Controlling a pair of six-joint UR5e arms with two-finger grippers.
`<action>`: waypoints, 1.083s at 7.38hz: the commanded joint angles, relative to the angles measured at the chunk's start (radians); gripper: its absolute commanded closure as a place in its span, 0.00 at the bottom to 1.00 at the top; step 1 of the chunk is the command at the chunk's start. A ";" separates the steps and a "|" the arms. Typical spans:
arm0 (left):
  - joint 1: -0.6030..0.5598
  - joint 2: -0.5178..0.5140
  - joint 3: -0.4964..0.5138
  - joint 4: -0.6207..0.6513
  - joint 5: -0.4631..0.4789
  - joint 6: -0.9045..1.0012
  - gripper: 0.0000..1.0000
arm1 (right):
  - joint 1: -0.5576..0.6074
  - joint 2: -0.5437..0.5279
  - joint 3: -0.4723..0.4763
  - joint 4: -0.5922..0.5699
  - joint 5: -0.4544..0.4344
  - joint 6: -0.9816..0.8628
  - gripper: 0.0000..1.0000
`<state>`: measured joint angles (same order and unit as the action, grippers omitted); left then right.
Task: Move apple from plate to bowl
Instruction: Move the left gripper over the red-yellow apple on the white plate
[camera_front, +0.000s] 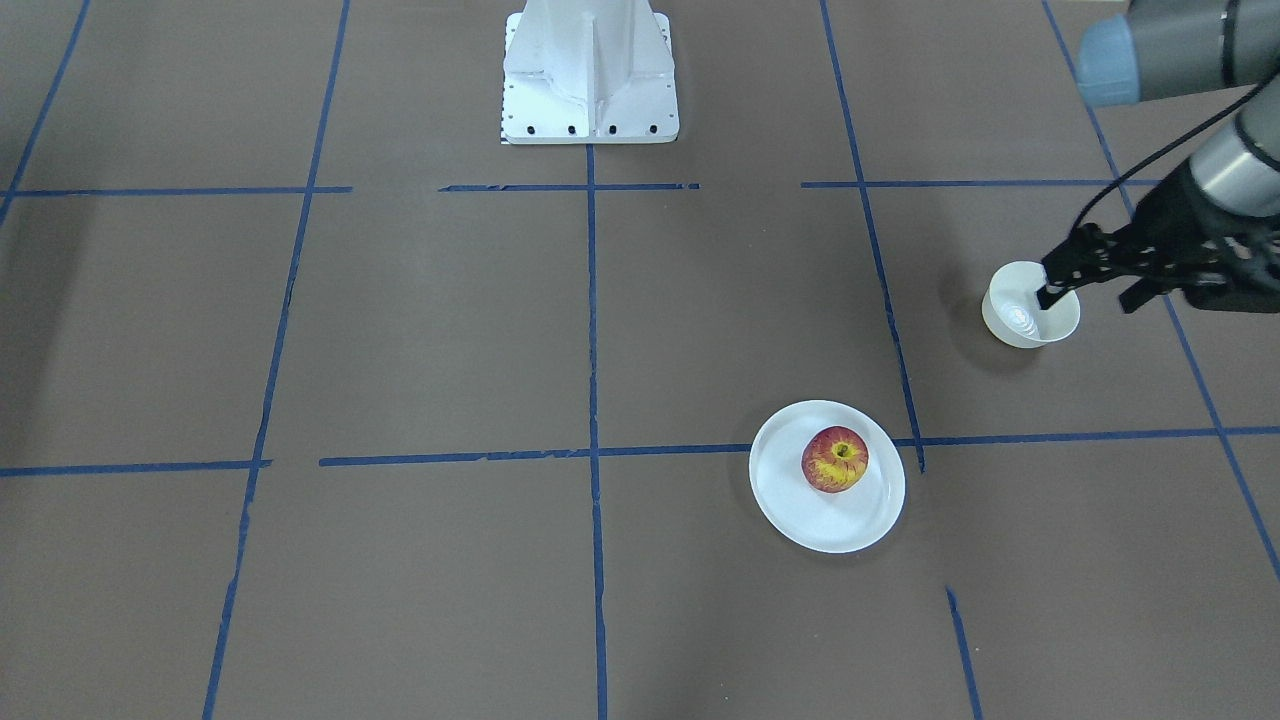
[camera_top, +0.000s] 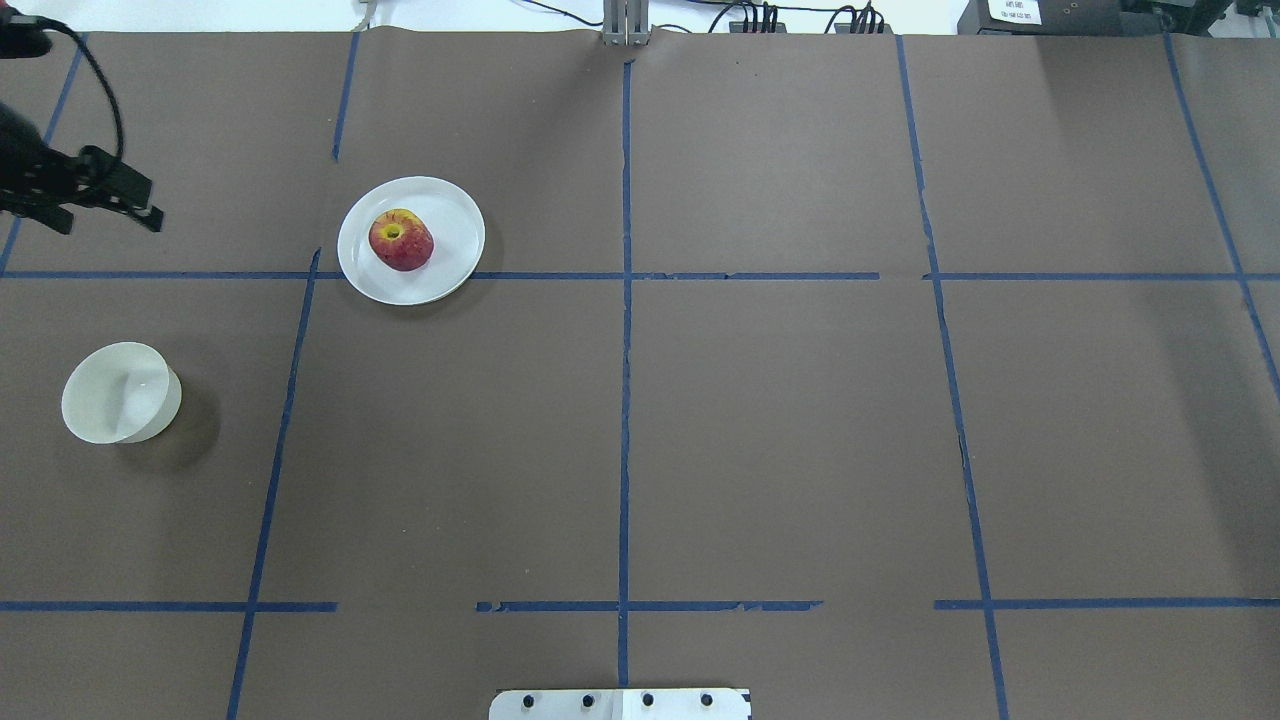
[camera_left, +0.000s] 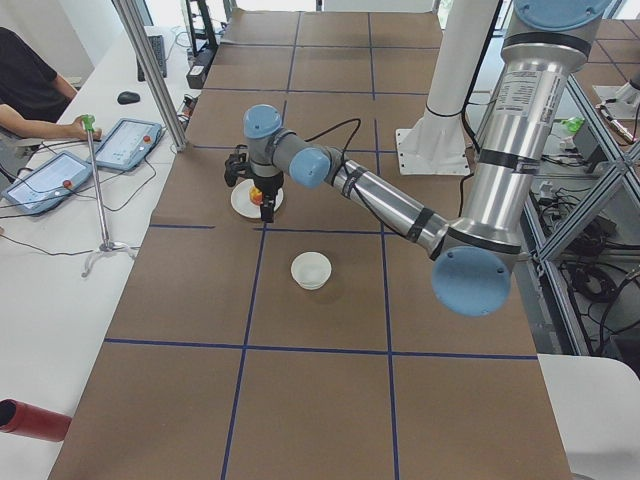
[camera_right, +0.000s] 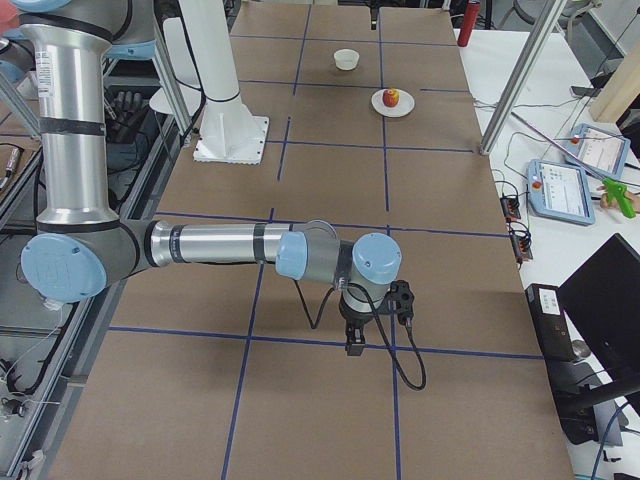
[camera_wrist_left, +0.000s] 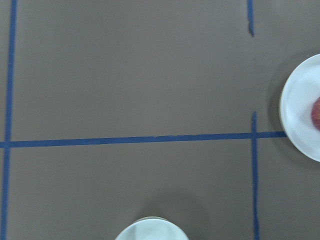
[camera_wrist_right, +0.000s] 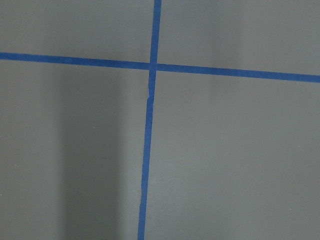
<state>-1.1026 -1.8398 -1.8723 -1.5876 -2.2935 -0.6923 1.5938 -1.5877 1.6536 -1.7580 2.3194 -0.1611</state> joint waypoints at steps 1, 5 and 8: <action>0.195 -0.158 0.056 -0.003 0.107 -0.204 0.00 | 0.000 0.000 0.000 0.000 0.000 0.000 0.00; 0.294 -0.306 0.347 -0.177 0.181 -0.340 0.00 | 0.000 0.000 0.000 0.000 0.000 0.000 0.00; 0.274 -0.378 0.471 -0.184 0.221 -0.337 0.00 | 0.000 0.000 0.000 0.000 0.000 0.000 0.00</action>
<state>-0.8152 -2.1902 -1.4538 -1.7687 -2.0809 -1.0319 1.5938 -1.5877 1.6536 -1.7579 2.3194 -0.1611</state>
